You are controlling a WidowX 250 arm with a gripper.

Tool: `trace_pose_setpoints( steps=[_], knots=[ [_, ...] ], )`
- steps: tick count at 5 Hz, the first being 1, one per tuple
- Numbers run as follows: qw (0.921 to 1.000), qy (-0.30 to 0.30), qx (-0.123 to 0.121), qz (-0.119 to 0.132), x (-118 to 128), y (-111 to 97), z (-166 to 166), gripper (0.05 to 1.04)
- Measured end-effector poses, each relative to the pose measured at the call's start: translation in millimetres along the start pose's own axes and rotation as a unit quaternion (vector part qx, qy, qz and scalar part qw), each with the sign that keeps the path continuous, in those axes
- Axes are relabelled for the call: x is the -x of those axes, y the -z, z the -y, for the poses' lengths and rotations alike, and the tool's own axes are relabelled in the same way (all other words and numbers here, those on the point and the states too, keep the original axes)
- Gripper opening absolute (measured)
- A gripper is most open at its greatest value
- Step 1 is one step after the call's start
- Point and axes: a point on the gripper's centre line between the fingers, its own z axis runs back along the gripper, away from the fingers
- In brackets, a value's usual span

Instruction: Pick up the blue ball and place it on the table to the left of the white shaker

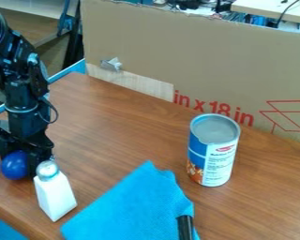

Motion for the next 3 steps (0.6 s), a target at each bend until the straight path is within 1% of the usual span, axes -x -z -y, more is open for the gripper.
trace_pose_setpoints(
  steps=[1,2,3],
  knots=[
    [1.0,-0.002,0.001,-0.003,0.9,-0.7,0.2,0.908],
    [0.9996,0.008,0.019,-0.021,3.7,-3.7,4.6,1.01],
    [0.9997,0.008,0.022,-0.009,-3.9,-36.1,7.2,1.005]
  ],
)
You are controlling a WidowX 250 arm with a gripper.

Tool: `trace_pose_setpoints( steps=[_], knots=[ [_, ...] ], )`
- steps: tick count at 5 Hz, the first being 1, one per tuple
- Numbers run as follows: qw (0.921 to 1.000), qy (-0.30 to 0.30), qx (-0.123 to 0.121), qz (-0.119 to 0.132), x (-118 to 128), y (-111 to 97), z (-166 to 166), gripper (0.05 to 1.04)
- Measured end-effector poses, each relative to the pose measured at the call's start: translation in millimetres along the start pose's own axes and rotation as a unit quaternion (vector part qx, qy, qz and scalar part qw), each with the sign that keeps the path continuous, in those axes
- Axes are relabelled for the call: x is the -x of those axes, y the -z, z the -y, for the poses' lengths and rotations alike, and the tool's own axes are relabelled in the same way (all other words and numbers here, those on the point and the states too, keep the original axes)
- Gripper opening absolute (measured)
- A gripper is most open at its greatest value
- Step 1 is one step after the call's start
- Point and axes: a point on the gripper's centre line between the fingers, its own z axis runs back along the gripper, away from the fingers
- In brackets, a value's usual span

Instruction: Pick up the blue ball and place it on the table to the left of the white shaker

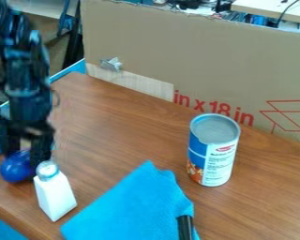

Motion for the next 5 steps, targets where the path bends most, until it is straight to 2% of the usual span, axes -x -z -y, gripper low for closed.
trace_pose_setpoints(
  steps=[1,2,3,4,5],
  knots=[
    [0.9997,0.012,0.01,0.016,-5.2,-28.1,7.0,1.003],
    [0.997,0.041,0.023,0.062,-2.3,-68.2,23.2,1.003],
    [0.9915,0.094,0.047,0.077,3.7,-90.2,53.4,1.003],
    [0.9855,0.134,0.043,0.094,12.2,-105.5,84.4,1.003],
    [0.9874,0.122,0.052,0.086,15.8,-102.5,112.6,1.003]
  ],
)
